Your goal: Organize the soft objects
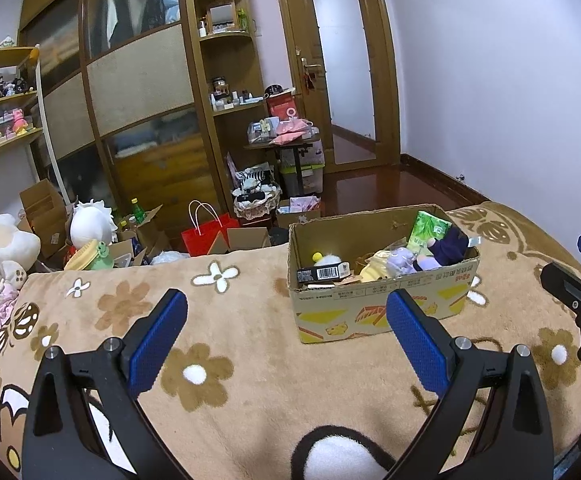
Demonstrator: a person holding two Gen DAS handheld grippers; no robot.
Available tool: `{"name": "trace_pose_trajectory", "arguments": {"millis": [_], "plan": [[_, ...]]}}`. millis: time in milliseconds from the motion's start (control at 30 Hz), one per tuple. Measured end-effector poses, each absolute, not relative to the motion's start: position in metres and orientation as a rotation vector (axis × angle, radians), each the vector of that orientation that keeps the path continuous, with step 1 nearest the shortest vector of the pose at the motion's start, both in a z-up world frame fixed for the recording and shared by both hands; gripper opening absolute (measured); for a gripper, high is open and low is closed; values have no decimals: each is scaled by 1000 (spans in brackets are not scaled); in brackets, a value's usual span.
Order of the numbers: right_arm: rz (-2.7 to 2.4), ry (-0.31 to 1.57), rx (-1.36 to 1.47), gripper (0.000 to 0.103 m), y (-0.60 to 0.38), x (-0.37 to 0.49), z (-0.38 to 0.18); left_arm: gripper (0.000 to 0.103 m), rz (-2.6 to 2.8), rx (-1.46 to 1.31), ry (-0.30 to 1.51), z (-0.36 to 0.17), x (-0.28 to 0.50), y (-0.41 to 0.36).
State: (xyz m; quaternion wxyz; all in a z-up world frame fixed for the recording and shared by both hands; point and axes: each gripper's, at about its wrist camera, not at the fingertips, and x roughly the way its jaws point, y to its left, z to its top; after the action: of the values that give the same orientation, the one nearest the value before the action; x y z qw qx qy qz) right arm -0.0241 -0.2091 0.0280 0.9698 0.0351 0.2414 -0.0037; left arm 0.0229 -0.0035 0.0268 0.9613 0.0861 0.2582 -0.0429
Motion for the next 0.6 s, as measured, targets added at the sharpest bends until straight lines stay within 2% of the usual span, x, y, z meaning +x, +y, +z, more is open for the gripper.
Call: {"name": "trace_pose_trajectory", "arguments": {"millis": [600], "plan": [[-7, 486, 70, 103, -211, -24, 28, 99, -79, 170, 515, 31, 21, -4]]}}
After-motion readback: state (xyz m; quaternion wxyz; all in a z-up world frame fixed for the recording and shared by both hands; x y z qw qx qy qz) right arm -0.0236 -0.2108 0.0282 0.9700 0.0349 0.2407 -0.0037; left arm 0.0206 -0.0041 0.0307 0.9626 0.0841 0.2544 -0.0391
